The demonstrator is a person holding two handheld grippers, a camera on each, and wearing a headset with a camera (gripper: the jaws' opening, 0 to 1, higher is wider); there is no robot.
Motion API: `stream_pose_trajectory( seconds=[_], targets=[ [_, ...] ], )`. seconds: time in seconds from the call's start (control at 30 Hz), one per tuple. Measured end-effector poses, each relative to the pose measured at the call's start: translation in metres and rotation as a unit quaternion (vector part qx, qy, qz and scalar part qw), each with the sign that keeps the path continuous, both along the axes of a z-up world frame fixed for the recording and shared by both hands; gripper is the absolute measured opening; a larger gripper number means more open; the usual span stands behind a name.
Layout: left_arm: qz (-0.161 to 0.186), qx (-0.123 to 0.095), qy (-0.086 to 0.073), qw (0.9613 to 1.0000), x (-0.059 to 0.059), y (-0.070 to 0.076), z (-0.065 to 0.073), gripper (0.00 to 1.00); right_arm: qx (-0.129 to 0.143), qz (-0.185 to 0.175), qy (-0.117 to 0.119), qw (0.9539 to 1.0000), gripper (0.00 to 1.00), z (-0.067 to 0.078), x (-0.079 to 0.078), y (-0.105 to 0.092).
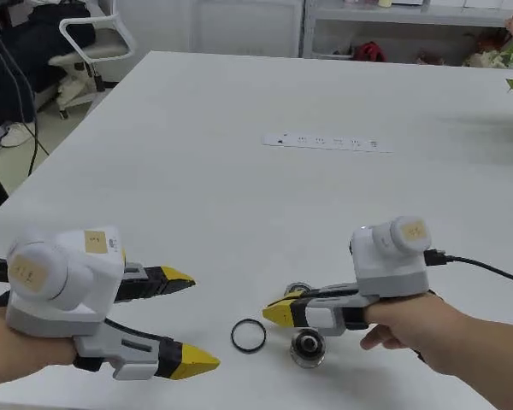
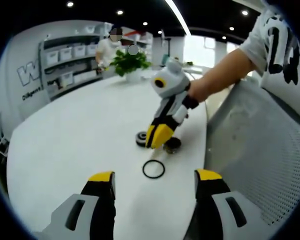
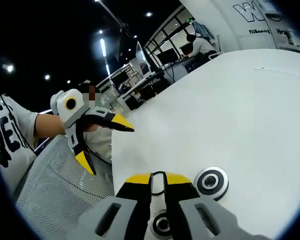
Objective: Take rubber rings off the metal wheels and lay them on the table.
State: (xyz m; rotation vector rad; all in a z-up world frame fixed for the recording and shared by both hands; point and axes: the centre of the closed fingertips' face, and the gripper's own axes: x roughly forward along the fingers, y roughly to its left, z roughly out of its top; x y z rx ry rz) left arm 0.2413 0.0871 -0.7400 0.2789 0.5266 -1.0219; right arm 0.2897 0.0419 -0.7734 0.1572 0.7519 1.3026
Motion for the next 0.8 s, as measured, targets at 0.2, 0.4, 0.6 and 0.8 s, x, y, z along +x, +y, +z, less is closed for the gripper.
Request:
stream_pose_trajectory(
  seconds=[0.2,0.4,0.6,0.8],
  targets=[
    [-0.004,-0.001,-0.006,1.0000,0.005,-0.004,0.006,0.65,0.013,-0.001,-0.023,0.9997,0.07,0.018,0.005,-0.004],
    [-0.008,-0.003,-0.014,0.9999,0.015,-0.008,0.011,0.64,0.016,-0.005,-0.043,0.9989,0.08,0.029,0.011,-0.011],
    [-0.011,-0.004,-0.022,0.9997,0.025,-0.011,0.017,0.63,0.014,-0.008,-0.063,0.9979,0.09,0.037,0.016,-0.020],
    [-0.011,-0.007,-0.028,0.9995,0.035,-0.014,0.021,0.62,0.011,-0.014,-0.078,0.9968,0.10,0.042,0.022,-0.029]
  ],
)
